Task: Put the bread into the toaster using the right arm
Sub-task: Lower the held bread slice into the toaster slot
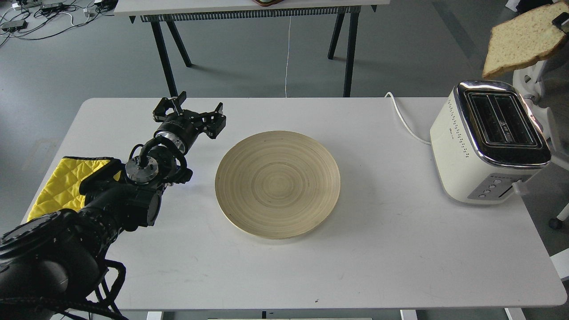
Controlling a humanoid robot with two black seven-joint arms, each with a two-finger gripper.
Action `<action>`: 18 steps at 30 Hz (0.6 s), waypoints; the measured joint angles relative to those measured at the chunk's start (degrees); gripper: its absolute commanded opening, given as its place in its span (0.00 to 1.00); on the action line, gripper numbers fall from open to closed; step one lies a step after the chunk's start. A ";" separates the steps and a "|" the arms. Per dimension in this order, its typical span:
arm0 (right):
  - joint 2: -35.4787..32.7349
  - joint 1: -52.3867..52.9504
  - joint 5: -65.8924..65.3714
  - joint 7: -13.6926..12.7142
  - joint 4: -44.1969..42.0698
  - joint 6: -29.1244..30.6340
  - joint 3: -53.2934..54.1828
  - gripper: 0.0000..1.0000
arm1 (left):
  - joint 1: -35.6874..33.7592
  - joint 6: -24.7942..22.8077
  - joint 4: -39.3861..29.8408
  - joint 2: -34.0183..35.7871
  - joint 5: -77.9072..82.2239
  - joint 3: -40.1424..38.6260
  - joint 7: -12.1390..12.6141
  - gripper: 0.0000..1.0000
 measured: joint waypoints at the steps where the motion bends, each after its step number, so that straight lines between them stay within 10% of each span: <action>1: -0.21 0.31 -0.87 -0.40 0.03 0.08 -0.68 0.00 | 0.00 0.00 0.00 0.00 0.00 0.00 0.03 1.00; 18: -4.48 1.72 -12.36 -3.22 4.83 3.22 -2.35 0.00 | 0.00 0.00 0.03 0.00 0.00 0.00 0.08 1.00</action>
